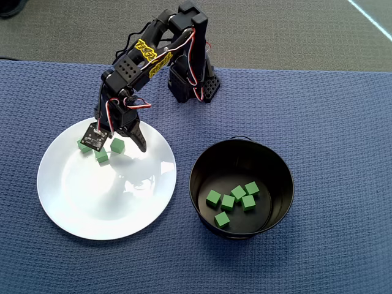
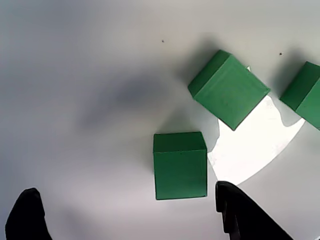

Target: Pick up the green cubes from the white plate and place them in the black recipient

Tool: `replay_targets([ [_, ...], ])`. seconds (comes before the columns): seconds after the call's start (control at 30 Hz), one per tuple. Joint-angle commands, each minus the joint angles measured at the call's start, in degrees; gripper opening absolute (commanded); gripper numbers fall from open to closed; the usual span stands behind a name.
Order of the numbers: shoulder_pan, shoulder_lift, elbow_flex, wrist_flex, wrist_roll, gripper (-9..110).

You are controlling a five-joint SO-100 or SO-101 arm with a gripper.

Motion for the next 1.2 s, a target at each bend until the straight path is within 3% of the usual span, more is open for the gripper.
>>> replay_targets([
  [0.0,0.53,0.18,-1.49,-1.32,-1.67,41],
  [1.17,0.53,-4.13,0.79,-8.35,-1.85,39],
])
